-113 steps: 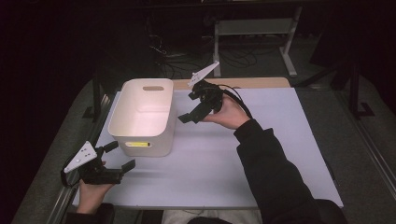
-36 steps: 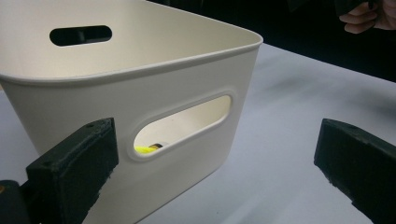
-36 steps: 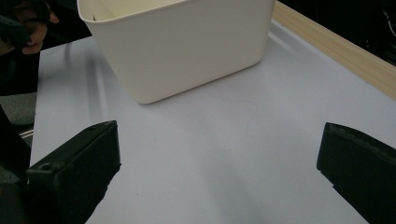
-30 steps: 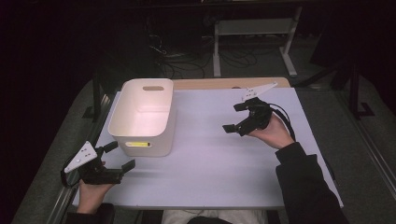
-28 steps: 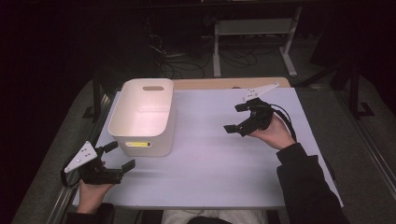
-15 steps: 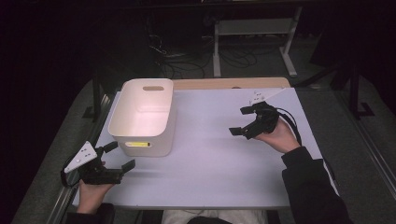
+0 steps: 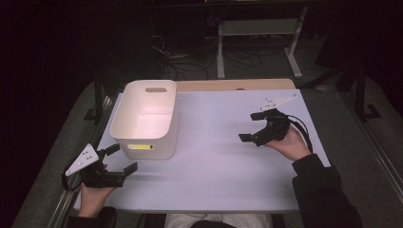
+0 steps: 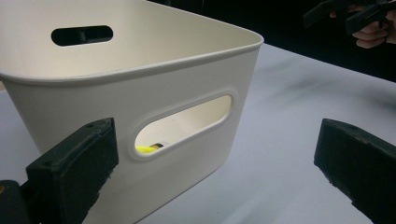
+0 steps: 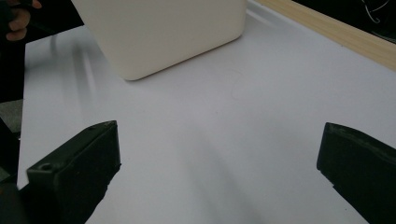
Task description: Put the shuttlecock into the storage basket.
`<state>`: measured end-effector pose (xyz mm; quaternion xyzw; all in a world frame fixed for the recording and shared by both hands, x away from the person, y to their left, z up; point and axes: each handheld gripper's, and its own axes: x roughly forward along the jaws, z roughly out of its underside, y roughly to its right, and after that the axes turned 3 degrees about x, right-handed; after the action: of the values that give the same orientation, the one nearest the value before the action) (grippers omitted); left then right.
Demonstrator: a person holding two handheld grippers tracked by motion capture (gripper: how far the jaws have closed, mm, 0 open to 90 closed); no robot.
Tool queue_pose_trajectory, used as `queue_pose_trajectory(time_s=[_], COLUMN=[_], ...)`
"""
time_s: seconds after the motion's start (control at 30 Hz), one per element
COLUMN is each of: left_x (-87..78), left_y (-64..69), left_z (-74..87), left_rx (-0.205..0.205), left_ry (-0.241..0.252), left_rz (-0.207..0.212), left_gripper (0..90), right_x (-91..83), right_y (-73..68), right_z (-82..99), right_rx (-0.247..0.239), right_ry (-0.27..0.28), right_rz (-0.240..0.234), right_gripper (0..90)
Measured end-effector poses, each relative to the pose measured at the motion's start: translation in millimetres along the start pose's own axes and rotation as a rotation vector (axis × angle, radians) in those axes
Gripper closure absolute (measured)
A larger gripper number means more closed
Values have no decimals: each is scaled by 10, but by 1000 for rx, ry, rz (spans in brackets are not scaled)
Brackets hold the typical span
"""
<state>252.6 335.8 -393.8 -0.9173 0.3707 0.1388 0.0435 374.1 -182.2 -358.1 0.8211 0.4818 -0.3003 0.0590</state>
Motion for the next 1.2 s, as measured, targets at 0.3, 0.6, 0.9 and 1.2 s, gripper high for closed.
queue_pose_trajectory(time_s=[0.3, 0.6, 0.9, 1.2], left_x=[1, 2, 0, 2], left_y=[-1, 0, 0, 2], left_z=[0, 0, 0, 0], left_rx=[1, 0, 1, 0], left_ry=[0, 0, -2, -2], left_rz=[1, 1, -1, -1], left_gripper=[0, 0, 0, 0], right_x=[-57, -146, -246, -364], right_y=[-12, -23, -10, 8], right_z=[168, 376, 568, 797], right_rx=[26, 45, 69, 91], right_ry=[18, 24, 35, 44], right_rz=[9, 27, 45, 81], right_gripper=[0, 0, 0, 0])
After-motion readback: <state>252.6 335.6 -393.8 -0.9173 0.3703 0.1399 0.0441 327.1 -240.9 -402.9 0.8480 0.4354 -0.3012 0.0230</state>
